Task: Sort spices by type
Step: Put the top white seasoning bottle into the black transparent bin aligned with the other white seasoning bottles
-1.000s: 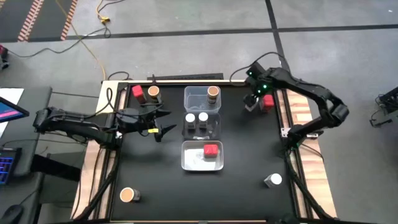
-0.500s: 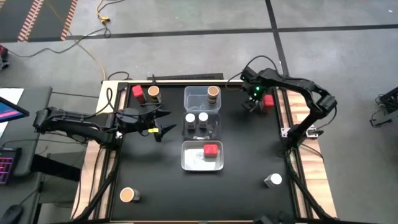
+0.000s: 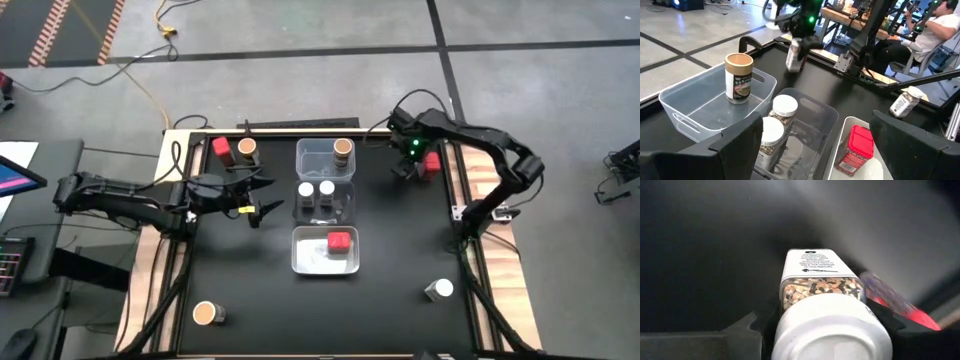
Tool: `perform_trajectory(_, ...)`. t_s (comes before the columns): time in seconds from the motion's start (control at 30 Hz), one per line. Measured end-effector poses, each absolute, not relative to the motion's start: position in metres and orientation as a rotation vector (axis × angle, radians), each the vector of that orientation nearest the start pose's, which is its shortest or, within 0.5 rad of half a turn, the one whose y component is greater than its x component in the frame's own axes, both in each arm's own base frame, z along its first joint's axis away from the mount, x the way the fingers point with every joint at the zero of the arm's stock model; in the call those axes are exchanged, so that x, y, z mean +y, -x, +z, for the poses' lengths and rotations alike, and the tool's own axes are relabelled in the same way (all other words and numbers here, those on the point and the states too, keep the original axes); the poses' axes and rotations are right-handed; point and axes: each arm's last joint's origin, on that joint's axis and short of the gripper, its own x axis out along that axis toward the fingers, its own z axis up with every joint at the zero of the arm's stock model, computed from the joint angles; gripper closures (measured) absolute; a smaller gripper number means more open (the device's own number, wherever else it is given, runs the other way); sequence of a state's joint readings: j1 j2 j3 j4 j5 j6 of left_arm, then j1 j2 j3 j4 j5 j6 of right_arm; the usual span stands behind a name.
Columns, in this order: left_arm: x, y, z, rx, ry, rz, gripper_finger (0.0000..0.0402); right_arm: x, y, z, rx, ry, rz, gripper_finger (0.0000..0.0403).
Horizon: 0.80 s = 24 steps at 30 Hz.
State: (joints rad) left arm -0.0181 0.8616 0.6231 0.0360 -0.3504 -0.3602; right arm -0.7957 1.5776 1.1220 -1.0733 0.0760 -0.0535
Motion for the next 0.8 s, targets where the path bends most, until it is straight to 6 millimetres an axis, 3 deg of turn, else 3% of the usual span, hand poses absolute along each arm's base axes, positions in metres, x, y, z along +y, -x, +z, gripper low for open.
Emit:
perform_trajectory(0.2,0.006,-0.193,0.285,0.139,0.318,0.363,0.0050,-0.177,-0.192,0.276,1.377,-0.424,-0.655,0.0183)
perform_trajectory(0.47,0.006,-0.193,0.285,0.139,0.318,0.363,0.0050,-0.129,-0.218,0.348,1.213,-0.280,-0.543,0.0183)
perform_trajectory(0.6,0.006,-0.193,0.285,0.144,0.288,0.361,0.0050,-0.101,-0.241,0.363,1.175,-0.224,-0.450,0.0183)
perform_trajectory(0.8,0.006,-0.193,0.285,0.154,0.233,0.357,0.0050,-0.063,-0.281,0.362,1.172,-0.137,-0.307,0.0183)
